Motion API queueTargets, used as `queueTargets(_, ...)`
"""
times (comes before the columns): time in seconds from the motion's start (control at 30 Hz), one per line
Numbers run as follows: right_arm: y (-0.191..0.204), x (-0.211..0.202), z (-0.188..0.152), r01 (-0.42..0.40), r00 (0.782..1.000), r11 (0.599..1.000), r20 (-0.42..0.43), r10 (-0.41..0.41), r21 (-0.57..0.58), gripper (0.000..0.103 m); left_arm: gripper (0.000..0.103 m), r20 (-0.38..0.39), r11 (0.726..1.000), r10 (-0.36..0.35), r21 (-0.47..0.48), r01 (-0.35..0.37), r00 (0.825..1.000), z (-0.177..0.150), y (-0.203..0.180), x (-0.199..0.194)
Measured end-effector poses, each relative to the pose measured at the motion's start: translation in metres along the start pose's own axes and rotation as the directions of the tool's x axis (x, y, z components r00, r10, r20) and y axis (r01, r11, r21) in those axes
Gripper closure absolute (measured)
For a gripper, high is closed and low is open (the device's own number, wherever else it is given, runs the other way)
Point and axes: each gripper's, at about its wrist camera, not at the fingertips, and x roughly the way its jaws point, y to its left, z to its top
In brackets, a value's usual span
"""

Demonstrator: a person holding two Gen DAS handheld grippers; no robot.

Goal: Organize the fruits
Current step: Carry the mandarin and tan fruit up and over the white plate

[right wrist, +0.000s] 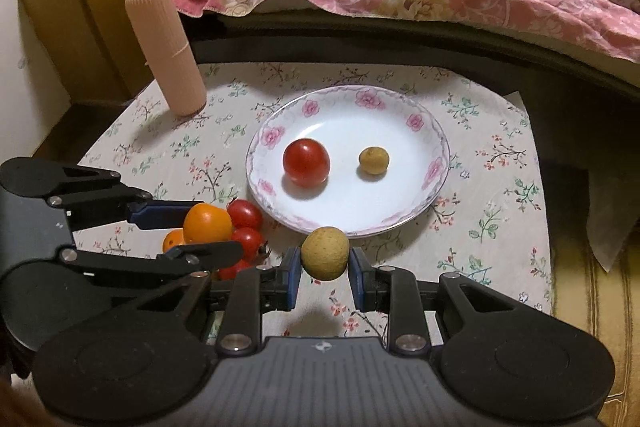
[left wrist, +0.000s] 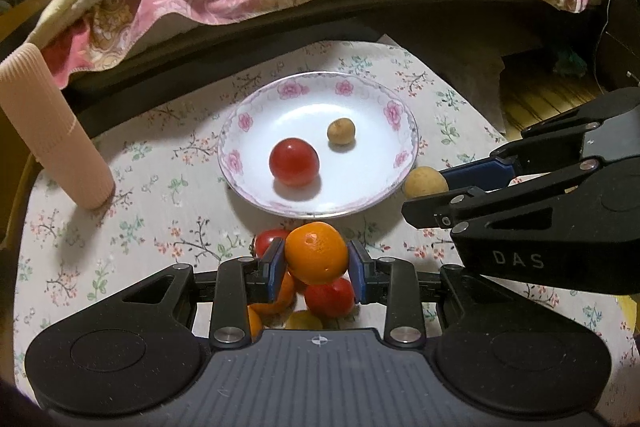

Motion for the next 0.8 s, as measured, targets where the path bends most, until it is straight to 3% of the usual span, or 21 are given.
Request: queueTargets(0.8,-0.026,0.017,0.034,0.046,0.998,0.996,0.045,-0.050,0.076,0.074,0.063,0.035,0.999,0.035,-0.025,-0.034,0.999,0.042,0.011,0.026)
